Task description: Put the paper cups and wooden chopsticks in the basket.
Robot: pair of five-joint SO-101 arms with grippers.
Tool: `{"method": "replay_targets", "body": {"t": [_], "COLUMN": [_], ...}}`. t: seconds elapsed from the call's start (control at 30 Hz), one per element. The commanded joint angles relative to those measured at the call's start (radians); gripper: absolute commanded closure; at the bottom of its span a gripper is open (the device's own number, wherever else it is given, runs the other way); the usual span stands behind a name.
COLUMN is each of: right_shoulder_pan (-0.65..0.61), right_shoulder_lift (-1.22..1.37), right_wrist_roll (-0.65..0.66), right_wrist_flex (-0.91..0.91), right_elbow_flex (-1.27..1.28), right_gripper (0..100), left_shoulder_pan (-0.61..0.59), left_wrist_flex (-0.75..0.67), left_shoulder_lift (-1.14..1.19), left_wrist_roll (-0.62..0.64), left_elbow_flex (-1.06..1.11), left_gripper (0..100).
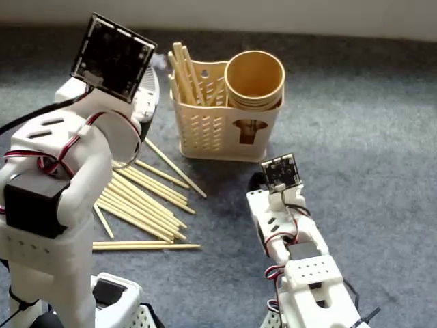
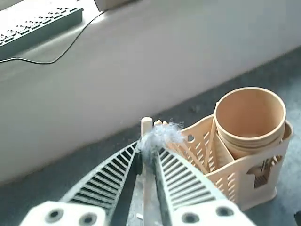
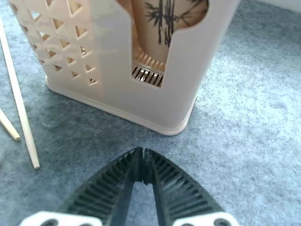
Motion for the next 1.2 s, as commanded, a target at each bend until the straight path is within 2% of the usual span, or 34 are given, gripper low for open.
{"method": "replay_targets", "body": {"t": [0.0, 0.13, 0.33, 0.53, 0.83, 1.17], "right_shoulder_pan": [-0.005, -0.005, -0.005, -0.008, -0.01, -0.01], "right_shoulder_lift": [-0.018, -0.016, -0.016, -0.016, -0.021, -0.021], "right_wrist_roll": [0.011, 0.011, 0.011, 0.011, 0.011, 0.011], "right_wrist_flex": [0.001, 0.001, 0.001, 0.001, 0.001, 0.001], "right_elbow_flex": [-0.01, -0.01, -0.01, -0.01, -0.012, -0.012], "right_gripper": [97.5, 97.5, 97.5, 97.5, 97.5, 97.5], "left_shoulder_pan": [-0.007, -0.012, -0.005, -0.004, -0.004, -0.005], "left_wrist_flex": [-0.127, -0.255, -0.361, -0.499, -0.704, -0.845], "left_shoulder_lift": [-0.001, 0.001, 0.004, 0.004, 0.002, 0.002], "left_wrist_roll": [0.078, 0.201, 0.342, 0.358, 0.358, 0.354], "left_elbow_flex": [-0.038, -0.031, -0.028, 0.048, 0.314, 0.536], "left_gripper": [99, 99, 99, 99, 99, 99]}}
